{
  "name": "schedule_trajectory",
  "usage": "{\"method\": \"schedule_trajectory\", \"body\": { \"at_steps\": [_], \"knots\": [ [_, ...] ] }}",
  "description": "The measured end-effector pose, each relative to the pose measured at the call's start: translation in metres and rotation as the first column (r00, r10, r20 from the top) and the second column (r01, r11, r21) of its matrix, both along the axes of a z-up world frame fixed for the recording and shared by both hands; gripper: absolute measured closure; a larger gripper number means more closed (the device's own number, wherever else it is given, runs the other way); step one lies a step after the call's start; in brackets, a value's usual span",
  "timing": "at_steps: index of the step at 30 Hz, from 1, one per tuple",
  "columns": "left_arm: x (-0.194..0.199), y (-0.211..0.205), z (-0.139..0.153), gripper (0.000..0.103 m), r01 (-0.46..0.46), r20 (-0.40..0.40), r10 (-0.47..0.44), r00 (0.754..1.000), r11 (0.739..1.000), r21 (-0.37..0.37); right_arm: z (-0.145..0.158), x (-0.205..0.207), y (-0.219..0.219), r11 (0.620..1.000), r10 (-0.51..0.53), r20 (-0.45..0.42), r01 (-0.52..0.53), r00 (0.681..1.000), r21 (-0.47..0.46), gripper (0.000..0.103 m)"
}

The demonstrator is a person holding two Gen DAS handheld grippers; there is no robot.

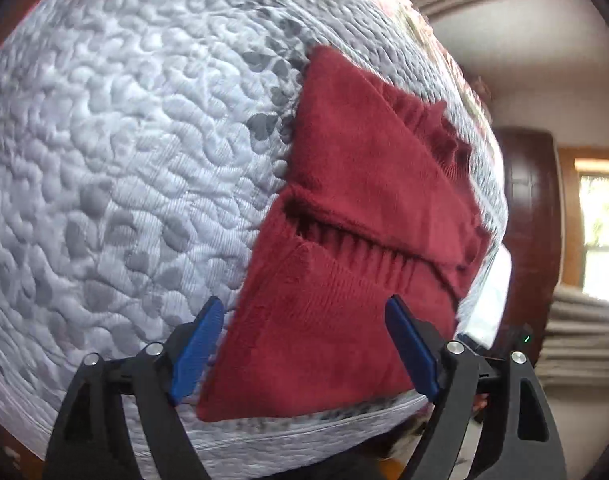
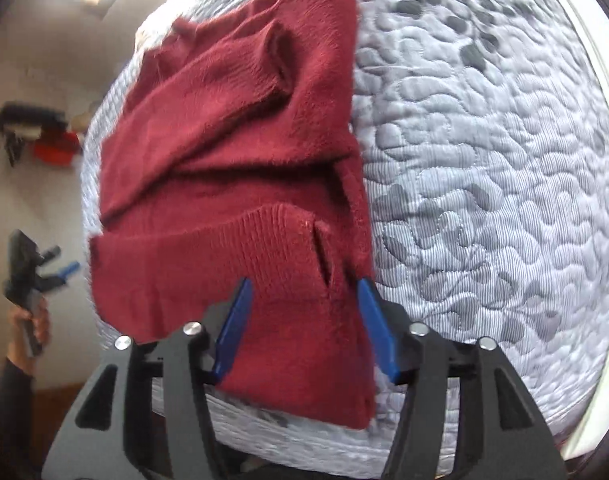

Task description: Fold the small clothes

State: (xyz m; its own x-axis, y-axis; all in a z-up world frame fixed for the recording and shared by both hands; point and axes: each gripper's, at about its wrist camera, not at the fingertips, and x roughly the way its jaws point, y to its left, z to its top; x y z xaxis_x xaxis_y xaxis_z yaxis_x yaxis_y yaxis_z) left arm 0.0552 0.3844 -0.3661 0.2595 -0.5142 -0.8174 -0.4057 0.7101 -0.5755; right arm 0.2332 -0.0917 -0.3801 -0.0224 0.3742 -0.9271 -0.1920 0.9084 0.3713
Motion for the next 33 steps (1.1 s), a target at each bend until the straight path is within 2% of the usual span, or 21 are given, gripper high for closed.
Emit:
{"method": "schedule_trajectory", "body": {
  "at_steps": [7,9,12,14,18,20,21,22,23,27,30,33],
  "knots": [
    [0.002,-0.025,-0.026,0.018,0.183,-0.036,-0.180,0.983,0.978,0.100,-0.013,-0.016,0.026,0.994,0.098,0.035,-0.096,0.995,-0.047,0.048],
    [0.004,-0.032,-0.028,0.019,0.218,-0.026,-0.217,0.976,0.967,0.128,-0.014,-0.016,0.028,0.993,0.109,0.041,-0.107,0.993,-0.053,0.055],
    [0.009,-0.047,-0.024,0.018,0.294,-0.003,-0.300,0.954,0.935,0.197,-0.016,-0.016,0.027,0.993,0.110,0.041,-0.108,0.993,-0.044,0.066],
    [0.013,-0.055,-0.023,0.018,0.341,-0.004,-0.350,0.937,0.912,0.227,-0.018,-0.016,0.021,0.993,0.116,0.034,-0.115,0.993,-0.040,0.067],
    [0.020,-0.064,-0.024,0.021,0.381,-0.013,-0.392,0.920,0.885,0.267,-0.019,-0.014,0.020,0.992,0.121,0.033,-0.120,0.992,-0.043,0.067],
    [0.020,-0.073,-0.017,0.036,0.412,0.020,-0.432,0.902,0.871,0.269,-0.017,-0.015,0.021,0.992,0.124,0.037,-0.123,0.992,-0.027,0.067],
    [0.018,-0.077,-0.015,0.052,0.435,0.025,-0.458,0.889,0.859,0.269,-0.016,-0.016,0.022,0.992,0.128,0.039,-0.127,0.991,-0.020,0.067],
    [0.017,-0.081,-0.015,0.059,0.457,0.017,-0.480,0.877,0.846,0.275,-0.016,-0.017,0.022,0.991,0.132,0.041,-0.132,0.990,-0.019,0.068],
    [0.017,-0.081,-0.015,0.062,0.464,0.016,-0.487,0.873,0.841,0.278,-0.016,-0.018,0.021,0.991,0.134,0.042,-0.133,0.990,-0.021,0.068],
    [0.019,-0.076,-0.021,0.063,0.432,0.003,-0.448,0.894,0.863,0.261,-0.017,-0.016,0.019,0.993,0.114,0.047,-0.113,0.992,-0.019,0.068],
    [0.020,-0.069,-0.025,0.054,0.414,-0.010,-0.423,0.906,0.880,0.233,-0.018,-0.011,0.021,0.993,0.114,0.041,-0.113,0.993,-0.030,0.065],
    [0.021,-0.072,-0.029,0.055,0.424,-0.021,-0.431,0.902,0.876,0.232,-0.023,-0.007,0.021,0.992,0.114,0.019,-0.113,0.993,-0.057,0.066]
  ]
}}
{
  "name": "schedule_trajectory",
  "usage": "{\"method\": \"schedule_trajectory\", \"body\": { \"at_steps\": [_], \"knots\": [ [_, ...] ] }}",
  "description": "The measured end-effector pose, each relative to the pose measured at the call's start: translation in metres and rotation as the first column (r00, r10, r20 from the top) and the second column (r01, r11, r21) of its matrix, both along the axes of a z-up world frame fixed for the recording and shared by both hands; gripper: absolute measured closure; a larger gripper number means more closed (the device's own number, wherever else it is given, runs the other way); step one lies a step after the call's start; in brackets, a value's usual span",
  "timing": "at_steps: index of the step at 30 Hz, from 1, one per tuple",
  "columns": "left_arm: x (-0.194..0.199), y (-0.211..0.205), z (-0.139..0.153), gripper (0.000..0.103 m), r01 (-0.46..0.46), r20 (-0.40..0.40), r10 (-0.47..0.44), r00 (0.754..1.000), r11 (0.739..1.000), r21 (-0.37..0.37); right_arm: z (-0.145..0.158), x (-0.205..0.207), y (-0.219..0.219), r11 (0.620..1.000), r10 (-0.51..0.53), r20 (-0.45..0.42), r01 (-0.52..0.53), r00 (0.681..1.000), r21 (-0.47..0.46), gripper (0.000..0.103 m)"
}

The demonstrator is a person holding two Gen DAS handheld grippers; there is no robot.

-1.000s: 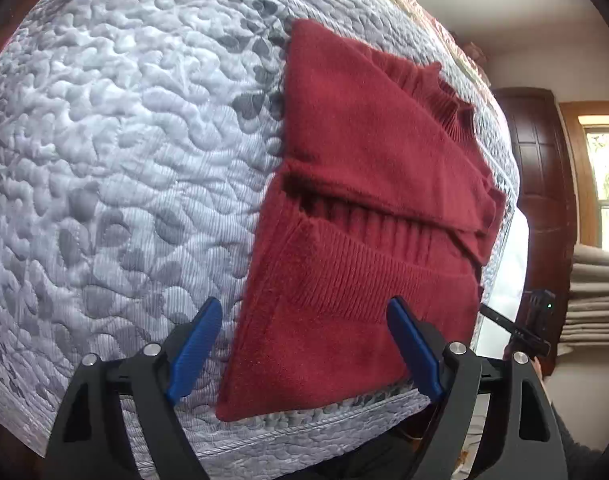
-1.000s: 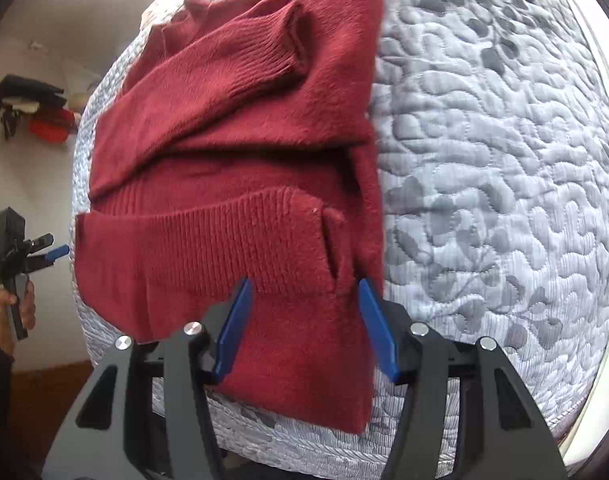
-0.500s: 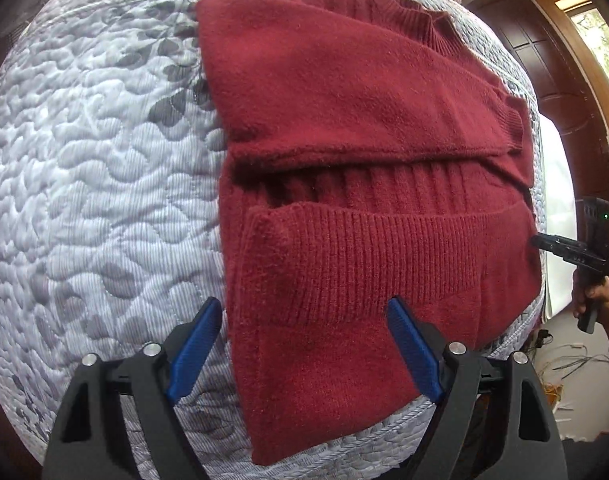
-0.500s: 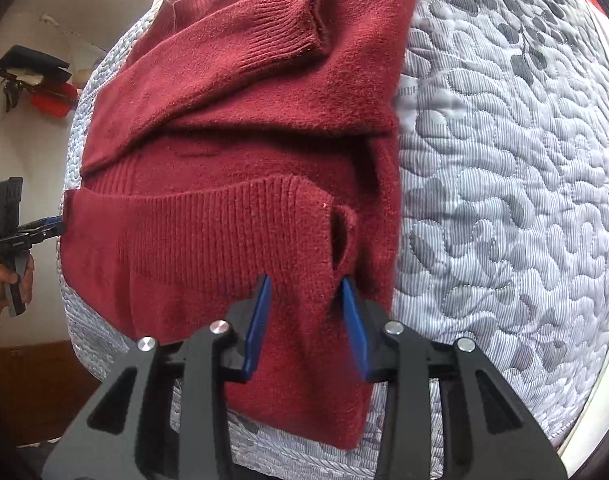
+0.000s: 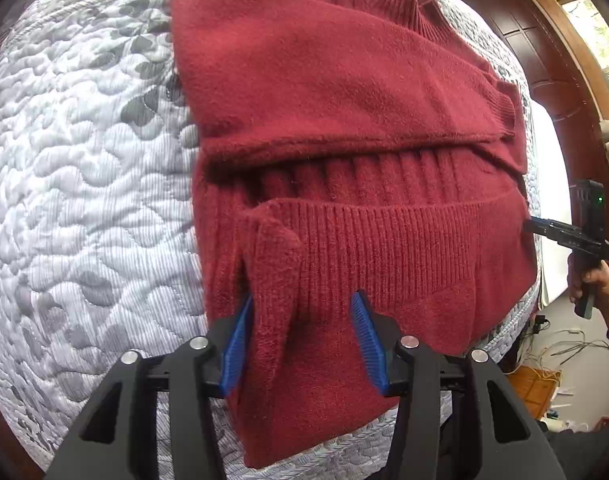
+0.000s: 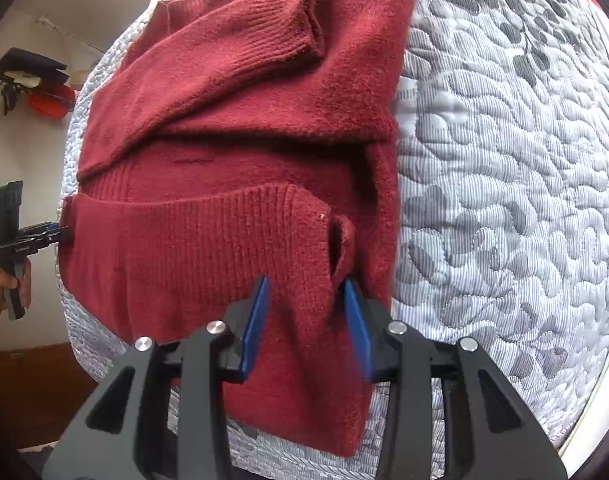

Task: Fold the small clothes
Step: 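Grasp the ribbed sweater hem with both grippers, then lift the hem with both grippers and fold it over toward the collar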

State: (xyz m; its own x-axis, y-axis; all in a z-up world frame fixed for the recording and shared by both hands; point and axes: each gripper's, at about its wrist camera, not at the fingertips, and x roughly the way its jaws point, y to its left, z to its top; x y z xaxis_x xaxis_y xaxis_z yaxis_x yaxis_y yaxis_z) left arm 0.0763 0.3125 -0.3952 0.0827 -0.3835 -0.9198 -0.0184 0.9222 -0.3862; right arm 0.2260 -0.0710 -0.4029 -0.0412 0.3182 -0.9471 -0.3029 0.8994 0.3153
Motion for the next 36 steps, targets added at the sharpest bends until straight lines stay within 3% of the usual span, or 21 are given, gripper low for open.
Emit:
{"method": "schedule_trajectory", "body": {
  "at_steps": [1,2,3,4,9,16,27,36],
  "knots": [
    [0.000,-0.001,0.000,0.065,0.002,0.001,-0.002,1.000,1.000,-0.001,-0.001,0.000,-0.001,1.000,-0.006,-0.005,0.006,1.000,-0.001,0.071],
    [0.001,-0.003,0.000,0.074,0.003,-0.002,-0.003,1.000,1.000,0.001,-0.002,0.001,-0.002,1.000,-0.011,-0.013,0.011,1.000,0.010,0.089],
    [0.001,-0.004,0.000,0.093,0.003,-0.001,-0.003,1.000,1.000,0.011,-0.001,0.000,-0.003,1.000,-0.015,-0.010,0.015,1.000,0.017,0.095],
    [0.001,-0.005,0.002,0.095,-0.003,0.009,0.003,1.000,1.000,0.014,0.003,0.000,-0.004,1.000,-0.017,0.005,0.017,1.000,0.025,0.095],
    [-0.007,0.012,0.017,0.096,-0.063,0.056,0.064,0.996,0.998,-0.030,0.020,-0.008,-0.012,0.998,-0.042,0.046,0.040,0.998,0.053,0.097],
    [-0.012,0.017,0.025,0.096,-0.071,0.081,0.075,0.994,0.997,-0.039,0.040,-0.012,-0.017,0.996,-0.057,0.088,0.051,0.995,0.071,0.097],
    [-0.011,0.031,0.084,0.096,-0.103,0.201,0.113,0.973,0.993,-0.061,0.094,-0.002,-0.022,0.990,-0.096,0.191,0.074,0.977,0.116,0.097],
    [0.021,0.050,0.138,0.096,-0.120,0.312,0.143,0.939,0.988,-0.093,0.143,0.027,-0.021,0.988,-0.109,0.290,0.070,0.951,0.141,0.097]
  ]
}}
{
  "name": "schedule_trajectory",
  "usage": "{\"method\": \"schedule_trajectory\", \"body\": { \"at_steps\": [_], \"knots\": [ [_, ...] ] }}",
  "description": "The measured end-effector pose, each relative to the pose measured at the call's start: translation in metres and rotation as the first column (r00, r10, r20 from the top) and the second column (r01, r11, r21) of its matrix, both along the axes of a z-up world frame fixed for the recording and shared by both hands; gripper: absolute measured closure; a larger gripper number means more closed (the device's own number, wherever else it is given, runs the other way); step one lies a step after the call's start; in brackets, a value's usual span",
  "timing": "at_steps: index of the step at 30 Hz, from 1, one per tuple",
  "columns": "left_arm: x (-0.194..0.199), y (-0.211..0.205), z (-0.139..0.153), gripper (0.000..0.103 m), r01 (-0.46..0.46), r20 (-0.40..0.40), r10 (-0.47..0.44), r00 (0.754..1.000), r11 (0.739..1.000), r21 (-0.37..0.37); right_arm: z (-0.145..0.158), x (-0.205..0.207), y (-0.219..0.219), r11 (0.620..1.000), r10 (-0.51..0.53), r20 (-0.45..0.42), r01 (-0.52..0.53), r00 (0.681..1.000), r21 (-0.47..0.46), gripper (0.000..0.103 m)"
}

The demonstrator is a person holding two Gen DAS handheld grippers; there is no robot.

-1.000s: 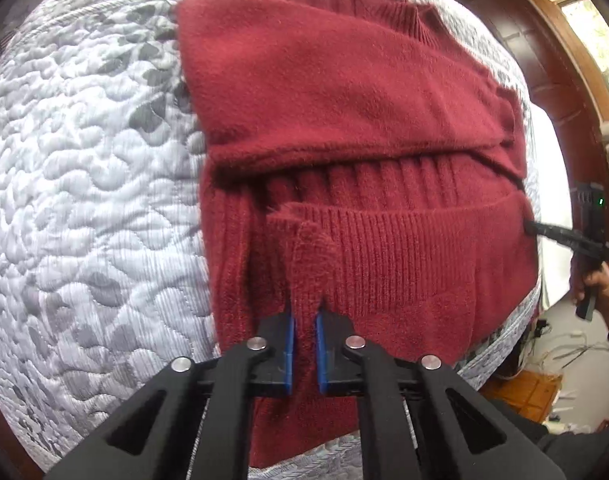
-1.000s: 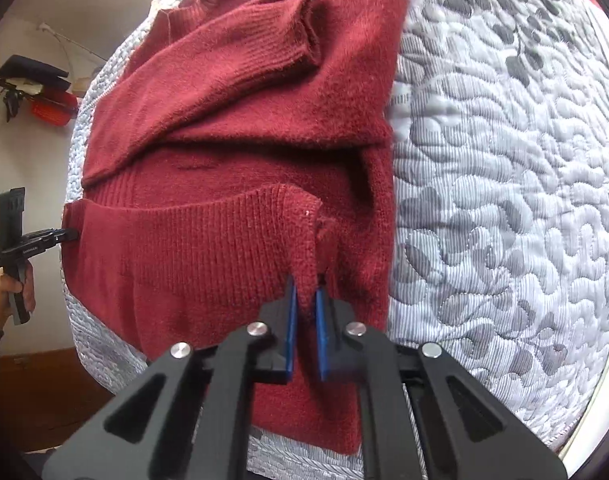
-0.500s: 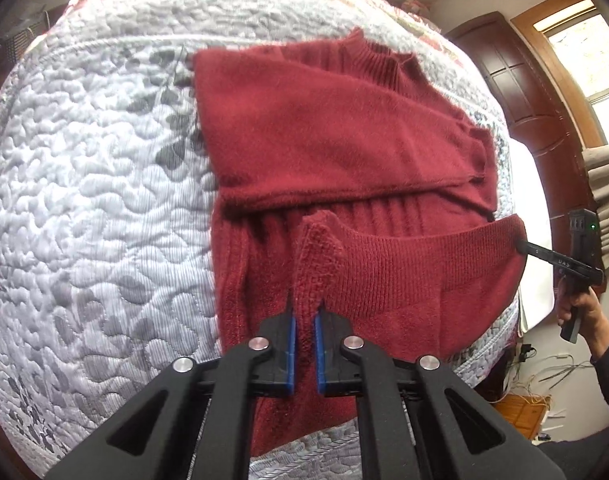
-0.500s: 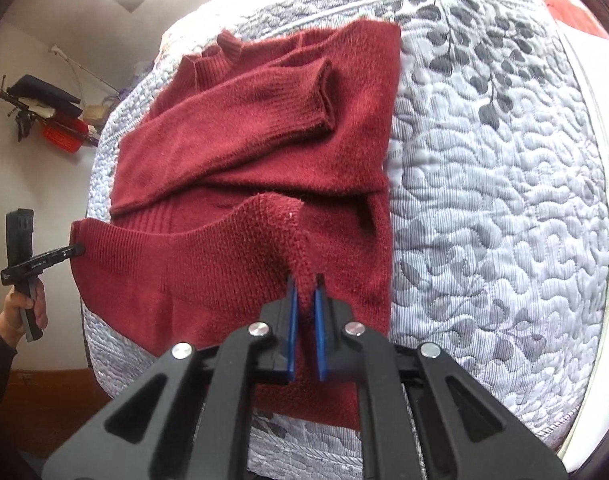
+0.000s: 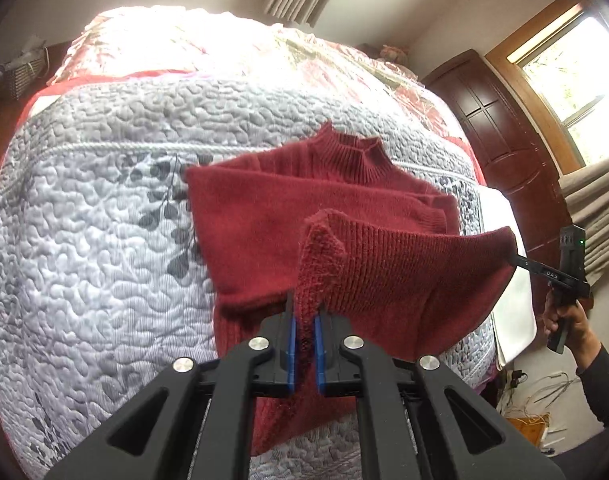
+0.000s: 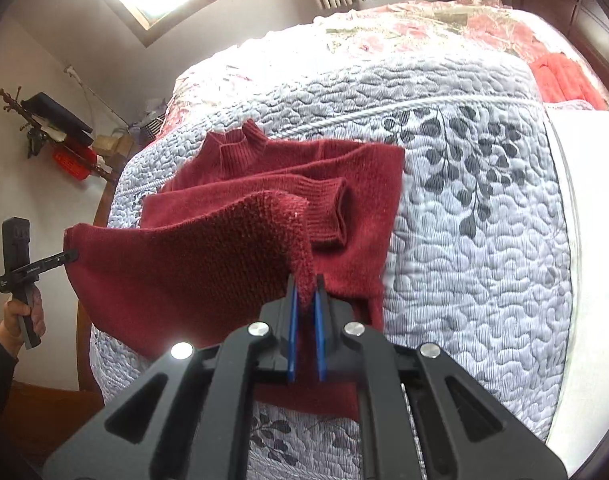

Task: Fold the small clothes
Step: 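Lift the hem with both grippers and fold it over toward the collar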

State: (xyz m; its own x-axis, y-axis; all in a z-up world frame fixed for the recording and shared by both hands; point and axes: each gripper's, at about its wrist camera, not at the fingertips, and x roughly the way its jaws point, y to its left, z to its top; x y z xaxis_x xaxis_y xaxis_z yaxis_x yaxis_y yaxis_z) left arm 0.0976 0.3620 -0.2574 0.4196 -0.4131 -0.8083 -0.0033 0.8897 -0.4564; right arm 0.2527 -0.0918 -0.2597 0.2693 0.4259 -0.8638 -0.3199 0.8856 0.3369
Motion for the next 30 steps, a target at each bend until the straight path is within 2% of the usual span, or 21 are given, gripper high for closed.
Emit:
{"method": "schedule_trajectory", "body": {
  "at_steps": [8,18,22,30],
  "knots": [
    [0.041,0.013,0.026,0.096,0.001,0.062,-0.002,0.998,1.000,0.020,0.023,0.038,0.015,1.000,0.019,0.062,-0.019,0.998,-0.002,0.097],
    [0.103,0.025,0.039,0.096,0.002,0.117,-0.006,0.993,1.000,0.031,0.041,0.093,0.035,1.000,0.021,0.123,-0.021,0.992,-0.001,0.097],
    [0.132,0.033,0.024,0.096,-0.012,0.098,0.011,0.995,1.000,0.007,0.027,0.121,0.038,1.000,0.003,0.090,-0.003,0.996,0.001,0.097],
    [0.181,0.038,-0.031,0.096,-0.020,0.014,0.019,1.000,1.000,0.013,-0.029,0.167,0.049,0.999,0.003,0.020,-0.002,1.000,-0.054,0.097]
  ]
}}
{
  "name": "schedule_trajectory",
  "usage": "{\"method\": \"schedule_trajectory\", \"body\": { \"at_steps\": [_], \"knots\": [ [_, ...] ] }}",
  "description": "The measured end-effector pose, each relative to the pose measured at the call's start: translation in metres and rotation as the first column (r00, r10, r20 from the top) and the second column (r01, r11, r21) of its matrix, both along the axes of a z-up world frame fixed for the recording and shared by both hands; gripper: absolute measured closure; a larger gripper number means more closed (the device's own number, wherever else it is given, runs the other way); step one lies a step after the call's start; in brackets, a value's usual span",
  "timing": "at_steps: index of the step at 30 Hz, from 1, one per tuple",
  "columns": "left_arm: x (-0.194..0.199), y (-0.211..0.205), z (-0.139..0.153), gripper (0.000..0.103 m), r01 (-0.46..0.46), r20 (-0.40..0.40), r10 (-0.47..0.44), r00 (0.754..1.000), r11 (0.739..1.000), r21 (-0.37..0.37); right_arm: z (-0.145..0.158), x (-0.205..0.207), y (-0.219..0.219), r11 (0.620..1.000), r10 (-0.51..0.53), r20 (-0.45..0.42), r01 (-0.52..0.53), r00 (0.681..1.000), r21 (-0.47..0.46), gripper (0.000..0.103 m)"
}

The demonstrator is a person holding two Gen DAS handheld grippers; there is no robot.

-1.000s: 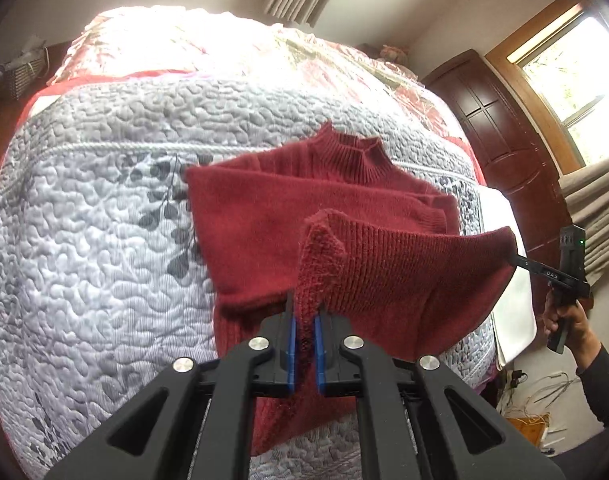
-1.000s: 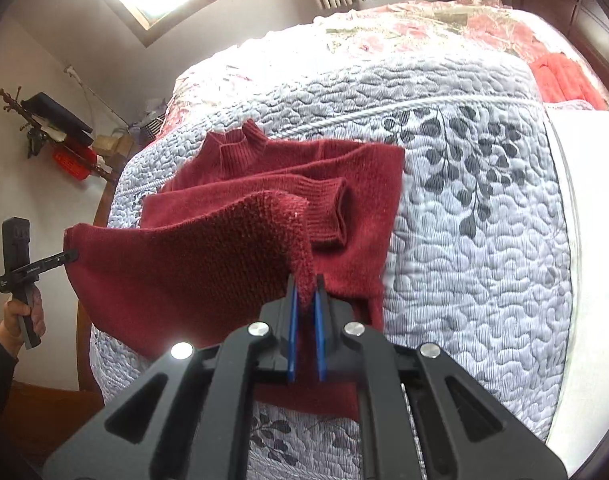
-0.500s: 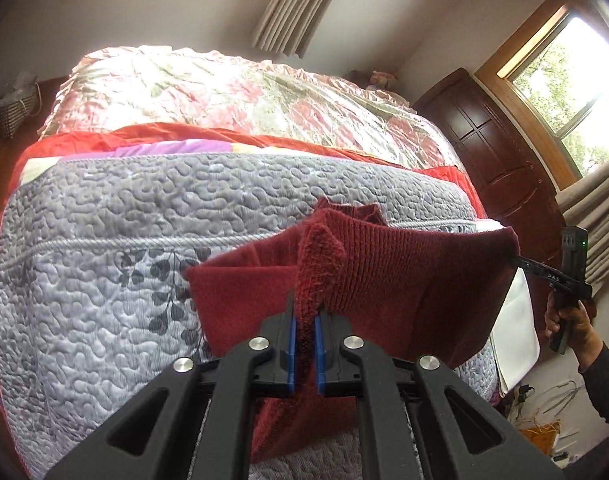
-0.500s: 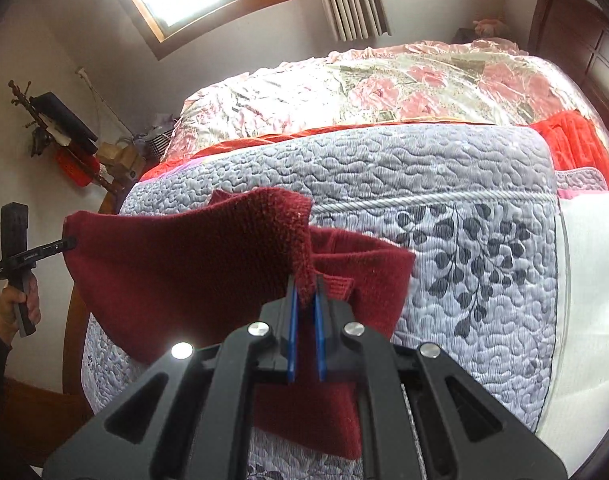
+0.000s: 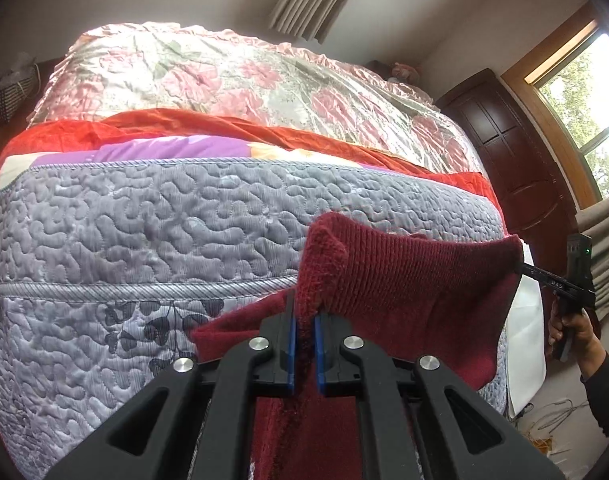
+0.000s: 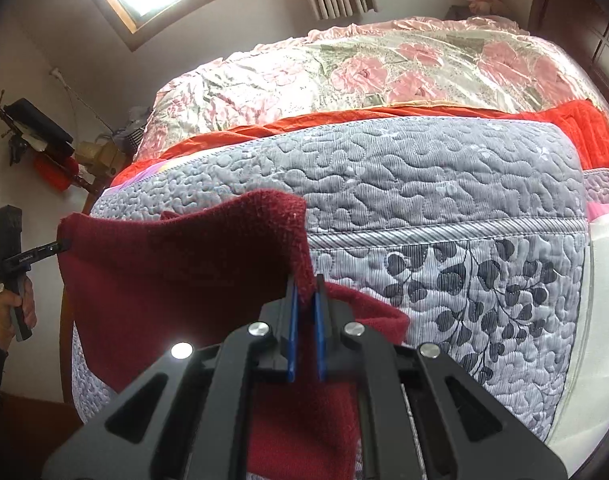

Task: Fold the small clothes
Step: 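Lift the hem with both grippers and fold it over toward the collar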

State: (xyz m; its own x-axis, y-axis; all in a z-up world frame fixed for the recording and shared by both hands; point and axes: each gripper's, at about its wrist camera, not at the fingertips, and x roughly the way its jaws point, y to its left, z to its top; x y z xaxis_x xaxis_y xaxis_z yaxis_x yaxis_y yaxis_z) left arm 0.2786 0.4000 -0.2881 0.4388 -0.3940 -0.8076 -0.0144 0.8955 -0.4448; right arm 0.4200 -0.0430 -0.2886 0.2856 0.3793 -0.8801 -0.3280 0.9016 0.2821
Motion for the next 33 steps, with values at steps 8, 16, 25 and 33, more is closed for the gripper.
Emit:
{"method": "schedule_trajectory", "body": {
  "at_steps": [8,16,25,33],
  "knots": [
    [0.028,0.013,-0.047,0.096,-0.045,-0.082,0.043,0.996,0.999,-0.026,-0.045,0.030,-0.001,0.999,-0.050,-0.092,0.050,0.994,-0.006,0.097],
    [0.034,0.012,-0.028,0.096,-0.012,-0.032,0.011,0.999,1.000,-0.026,-0.026,0.037,0.000,0.999,-0.045,-0.051,0.046,0.998,0.021,0.097],
    [0.053,0.015,-0.081,0.096,-0.048,-0.128,0.045,0.991,0.999,-0.014,-0.068,0.047,-0.007,0.996,-0.089,-0.121,0.089,0.989,-0.006,0.097],
    [0.046,0.026,-0.106,0.062,-0.146,-0.178,0.147,0.973,0.989,0.018,-0.079,0.044,-0.028,0.983,-0.172,-0.154,0.179,0.973,0.032,0.060]
  ]
}}
